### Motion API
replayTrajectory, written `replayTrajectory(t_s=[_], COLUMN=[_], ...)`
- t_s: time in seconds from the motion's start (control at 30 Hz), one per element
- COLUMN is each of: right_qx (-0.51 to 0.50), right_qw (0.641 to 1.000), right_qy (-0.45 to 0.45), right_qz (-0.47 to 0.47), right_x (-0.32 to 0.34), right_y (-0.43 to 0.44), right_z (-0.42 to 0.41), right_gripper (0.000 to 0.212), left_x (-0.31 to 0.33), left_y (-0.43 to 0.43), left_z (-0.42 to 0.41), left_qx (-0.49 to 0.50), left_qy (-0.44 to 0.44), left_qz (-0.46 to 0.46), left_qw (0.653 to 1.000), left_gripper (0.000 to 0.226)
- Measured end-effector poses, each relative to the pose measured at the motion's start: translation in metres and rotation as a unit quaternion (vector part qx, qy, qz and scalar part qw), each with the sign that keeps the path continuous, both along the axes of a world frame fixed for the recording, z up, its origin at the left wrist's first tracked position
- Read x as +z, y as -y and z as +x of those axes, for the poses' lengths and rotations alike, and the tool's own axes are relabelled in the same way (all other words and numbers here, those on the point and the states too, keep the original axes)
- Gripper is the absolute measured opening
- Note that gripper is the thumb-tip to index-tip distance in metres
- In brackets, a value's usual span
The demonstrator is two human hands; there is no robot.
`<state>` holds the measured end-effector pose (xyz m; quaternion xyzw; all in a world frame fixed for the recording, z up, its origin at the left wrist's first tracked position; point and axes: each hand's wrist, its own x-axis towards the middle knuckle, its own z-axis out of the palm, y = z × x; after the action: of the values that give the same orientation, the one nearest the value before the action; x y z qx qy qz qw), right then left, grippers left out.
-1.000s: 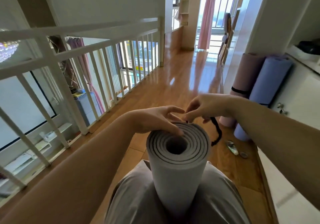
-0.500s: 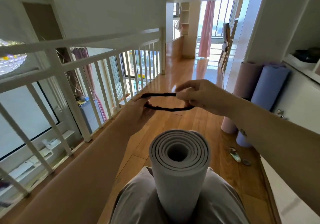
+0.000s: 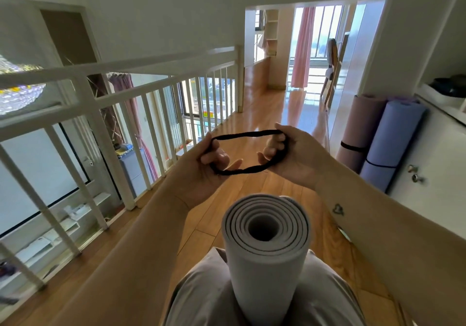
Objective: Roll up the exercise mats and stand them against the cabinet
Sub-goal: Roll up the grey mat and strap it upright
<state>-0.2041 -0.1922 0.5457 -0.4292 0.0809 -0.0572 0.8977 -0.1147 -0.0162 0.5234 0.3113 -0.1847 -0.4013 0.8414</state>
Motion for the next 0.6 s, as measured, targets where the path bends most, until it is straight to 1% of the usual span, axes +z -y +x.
replayTrajectory(t_s=[0.07, 0.1, 0.17, 0.23, 0.33, 0.43, 0.47, 0.53, 0.6], right_qx=[0.041, 0.071, 0.134, 0.175, 0.208, 0.224, 0.226, 0.222, 0.199], right_qw=[0.997, 0.991, 0.967, 0.944, 0.921, 0.912, 0.91, 0.903, 0.891], right_qy=[-0.017, -0.024, -0.037, -0.041, -0.036, -0.036, -0.031, -0.023, -0.024], right_qz=[-0.062, -0.113, -0.214, -0.276, -0.327, -0.341, -0.345, -0.367, -0.408], right_x=[0.006, 0.009, 0.013, 0.017, 0.022, 0.024, 0.024, 0.027, 0.03], right_y=[-0.004, -0.006, -0.008, -0.007, -0.004, -0.001, -0.001, -0.004, -0.005], right_z=[-0.003, -0.004, -0.007, -0.008, -0.007, -0.007, -0.008, -0.009, -0.01], right_gripper=[0.042, 0.04, 0.04, 0.04, 0.035, 0.04, 0.039, 0.033, 0.03], left_x=[0.001, 0.002, 0.004, 0.006, 0.012, 0.017, 0.018, 0.02, 0.022], left_y=[0.002, 0.002, 0.002, 0.0, -0.003, -0.006, -0.007, -0.009, -0.011], left_z=[-0.001, -0.002, -0.004, -0.007, -0.011, -0.014, -0.015, -0.015, -0.015], left_qx=[-0.014, -0.036, -0.073, -0.084, -0.06, -0.038, -0.035, -0.033, -0.022], left_qy=[-0.042, -0.034, 0.029, 0.085, 0.136, 0.189, 0.204, 0.23, 0.257], left_qz=[-0.04, -0.038, 0.005, 0.061, 0.132, 0.178, 0.189, 0.21, 0.23], left_qw=[0.998, 0.998, 0.997, 0.991, 0.98, 0.965, 0.96, 0.95, 0.938], left_gripper=[0.038, 0.039, 0.031, 0.026, 0.025, 0.021, 0.021, 0.022, 0.023])
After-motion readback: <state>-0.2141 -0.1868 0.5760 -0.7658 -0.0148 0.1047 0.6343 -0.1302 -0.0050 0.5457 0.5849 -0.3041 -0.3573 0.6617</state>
